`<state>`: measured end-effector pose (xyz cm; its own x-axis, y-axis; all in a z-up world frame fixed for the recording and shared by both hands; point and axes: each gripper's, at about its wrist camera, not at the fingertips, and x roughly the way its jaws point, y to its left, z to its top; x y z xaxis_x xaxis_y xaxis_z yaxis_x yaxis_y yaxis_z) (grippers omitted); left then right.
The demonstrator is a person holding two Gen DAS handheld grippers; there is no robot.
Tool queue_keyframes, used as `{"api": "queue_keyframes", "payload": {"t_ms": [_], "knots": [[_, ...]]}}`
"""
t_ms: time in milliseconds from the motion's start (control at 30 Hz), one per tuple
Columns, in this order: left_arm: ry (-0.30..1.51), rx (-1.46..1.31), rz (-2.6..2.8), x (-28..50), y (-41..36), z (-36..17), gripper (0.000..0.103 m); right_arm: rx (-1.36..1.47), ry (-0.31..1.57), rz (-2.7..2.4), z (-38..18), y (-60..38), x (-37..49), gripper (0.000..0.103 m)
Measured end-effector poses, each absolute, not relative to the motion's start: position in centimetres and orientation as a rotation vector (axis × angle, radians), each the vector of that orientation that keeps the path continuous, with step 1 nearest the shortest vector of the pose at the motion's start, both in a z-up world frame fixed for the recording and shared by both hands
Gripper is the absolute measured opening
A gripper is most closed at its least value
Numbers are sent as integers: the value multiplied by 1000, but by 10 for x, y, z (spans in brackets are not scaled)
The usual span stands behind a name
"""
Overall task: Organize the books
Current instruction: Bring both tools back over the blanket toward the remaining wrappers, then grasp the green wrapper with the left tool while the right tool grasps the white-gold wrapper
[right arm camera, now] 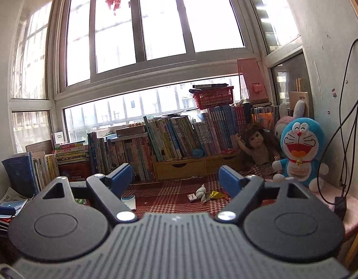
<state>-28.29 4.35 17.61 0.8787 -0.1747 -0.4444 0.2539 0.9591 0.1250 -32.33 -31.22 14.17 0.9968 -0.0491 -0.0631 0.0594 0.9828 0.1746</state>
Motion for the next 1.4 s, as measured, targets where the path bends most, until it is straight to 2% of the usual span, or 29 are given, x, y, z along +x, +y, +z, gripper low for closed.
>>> {"api": "queue_keyframes", "payload": {"t_ms": [233, 400, 567, 800, 1033, 1400], "knots": [[426, 168, -242, -296, 50, 209, 92, 137, 69, -74, 170, -313, -339, 91], [490, 155, -171, -259, 58, 211, 92, 74, 112, -109, 173, -306, -320, 91], [501, 42, -135, -235, 95, 225, 92, 171, 61, -66, 198, -317, -316, 91], [476, 39, -137, -219, 108, 239, 93, 244, 29, -54, 209, -329, -304, 91], [465, 107, -120, -179, 93, 219, 94, 162, 141, -111, 180, -320, -241, 92], [534, 71, -40, -55, 92, 142, 94, 148, 331, -148, 103, -336, -123, 92]]}}
